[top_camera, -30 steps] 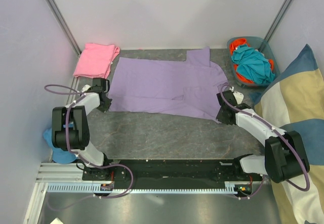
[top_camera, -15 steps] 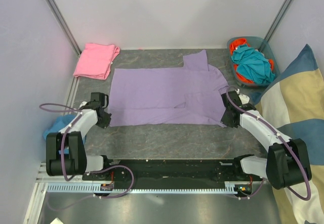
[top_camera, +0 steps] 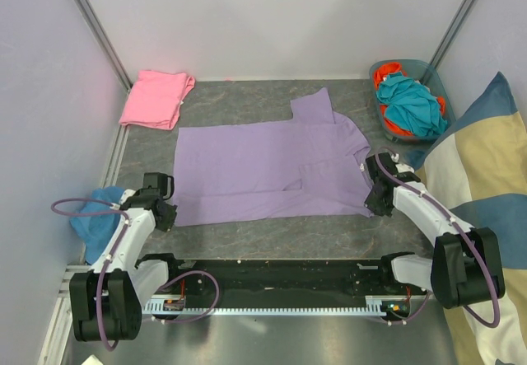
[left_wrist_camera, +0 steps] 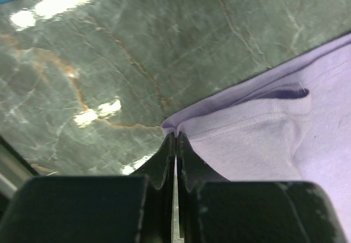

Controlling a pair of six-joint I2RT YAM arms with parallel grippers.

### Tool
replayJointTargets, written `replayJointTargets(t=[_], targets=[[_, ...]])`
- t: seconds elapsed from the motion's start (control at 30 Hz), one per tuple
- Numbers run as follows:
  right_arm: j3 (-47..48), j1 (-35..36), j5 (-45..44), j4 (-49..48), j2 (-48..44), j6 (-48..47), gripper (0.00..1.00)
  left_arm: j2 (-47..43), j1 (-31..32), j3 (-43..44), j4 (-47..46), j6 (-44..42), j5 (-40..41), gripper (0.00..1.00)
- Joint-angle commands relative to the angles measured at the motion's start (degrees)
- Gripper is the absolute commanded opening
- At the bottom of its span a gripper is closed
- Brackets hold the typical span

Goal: Fold and stack the t-shirts
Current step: Fold the flattened tshirt in 1/3 of the way

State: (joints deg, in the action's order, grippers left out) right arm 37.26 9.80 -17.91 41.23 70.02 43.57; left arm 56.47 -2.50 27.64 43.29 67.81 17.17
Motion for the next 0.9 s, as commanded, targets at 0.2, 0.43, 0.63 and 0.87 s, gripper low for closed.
replayJointTargets(t=[0.2, 0.43, 0.63, 0.87], targets=[[1.15, -2.86, -3.88, 4.73, -3.48, 3.62, 0.00, -2.15, -1.71, 1.10, 5.14, 2.07, 6.03, 0.02], [2.73, -3.03, -4.68, 8.24, -5.07, 5.03, 0.00, -2.77, -4.26, 2.60, 5.40, -0.92, 6.30, 0.02], [3.18, -3.04, -2.40, 11.32, -8.49, 5.21, 0.00, -2.42, -4.53, 2.86, 5.31, -1.28, 6.03, 0.02], [1.77, -3.03, 1.03, 13.17, -11.48, 4.16, 0.00, -2.59, -4.88, 2.33, 4.96, -2.16, 6.65, 0.02]])
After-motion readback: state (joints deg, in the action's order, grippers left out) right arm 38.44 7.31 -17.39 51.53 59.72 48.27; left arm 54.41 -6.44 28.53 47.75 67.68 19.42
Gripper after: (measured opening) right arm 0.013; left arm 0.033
